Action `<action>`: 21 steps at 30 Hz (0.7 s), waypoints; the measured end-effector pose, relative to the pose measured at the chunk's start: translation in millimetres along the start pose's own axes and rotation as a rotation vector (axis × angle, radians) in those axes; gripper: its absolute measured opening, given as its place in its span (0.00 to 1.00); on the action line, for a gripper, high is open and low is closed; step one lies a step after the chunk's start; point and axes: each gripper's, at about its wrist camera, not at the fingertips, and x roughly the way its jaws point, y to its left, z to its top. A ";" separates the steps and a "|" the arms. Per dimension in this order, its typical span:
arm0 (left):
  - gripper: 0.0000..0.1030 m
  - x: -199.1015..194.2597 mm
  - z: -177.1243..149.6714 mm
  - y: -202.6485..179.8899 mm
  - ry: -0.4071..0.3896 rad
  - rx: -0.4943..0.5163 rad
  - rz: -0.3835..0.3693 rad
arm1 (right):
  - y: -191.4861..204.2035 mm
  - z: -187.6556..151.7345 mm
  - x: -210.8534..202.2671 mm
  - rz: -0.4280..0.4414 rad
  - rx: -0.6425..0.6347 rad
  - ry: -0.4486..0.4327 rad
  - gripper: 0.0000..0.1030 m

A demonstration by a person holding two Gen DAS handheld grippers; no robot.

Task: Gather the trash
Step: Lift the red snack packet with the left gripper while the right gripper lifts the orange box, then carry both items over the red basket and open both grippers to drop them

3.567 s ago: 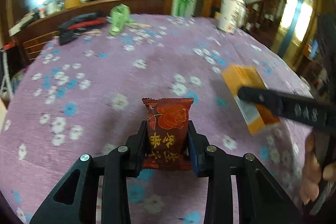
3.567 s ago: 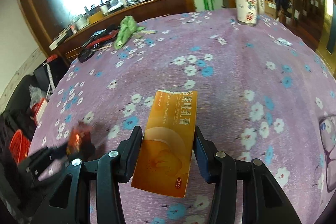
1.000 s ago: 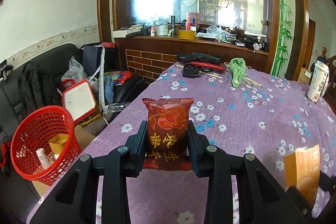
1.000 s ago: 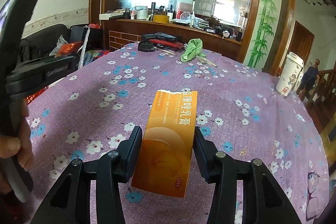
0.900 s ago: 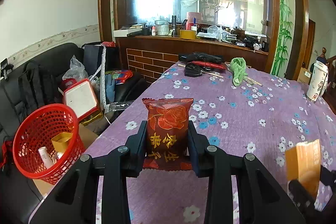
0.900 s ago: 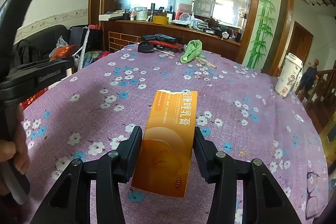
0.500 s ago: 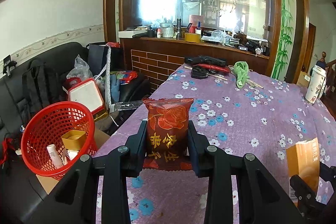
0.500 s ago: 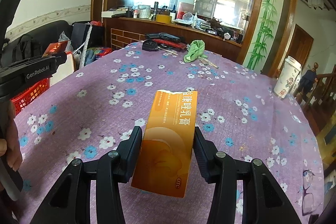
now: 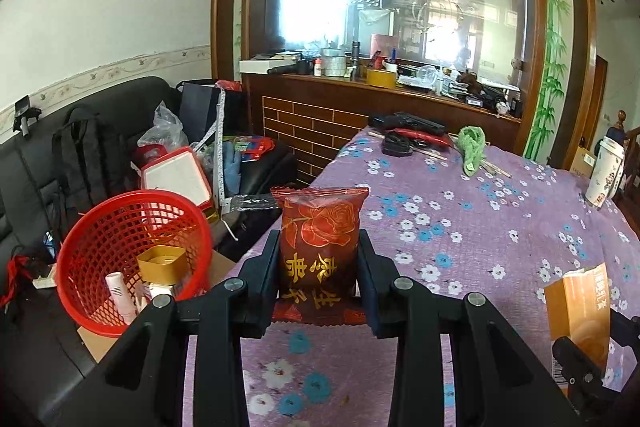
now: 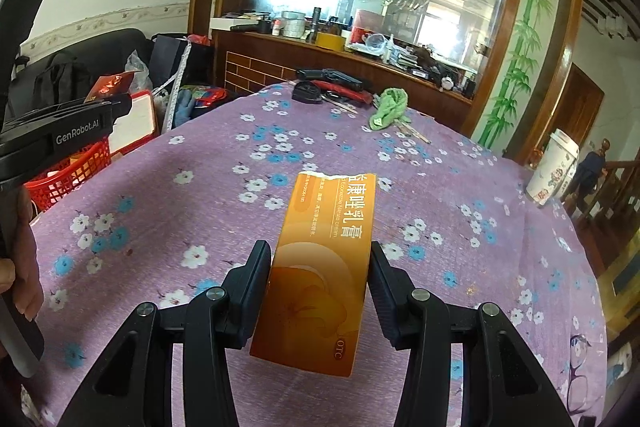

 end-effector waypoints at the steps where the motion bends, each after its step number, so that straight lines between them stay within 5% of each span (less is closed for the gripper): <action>1: 0.33 -0.5 0.1 3.2 -0.001 -0.003 0.003 | 3.1 1.2 -0.5 0.003 -0.005 -0.001 0.50; 21: 0.33 -6.4 3.6 79.7 -0.005 -0.075 0.063 | 66.0 30.1 -0.7 0.102 -0.056 0.010 0.50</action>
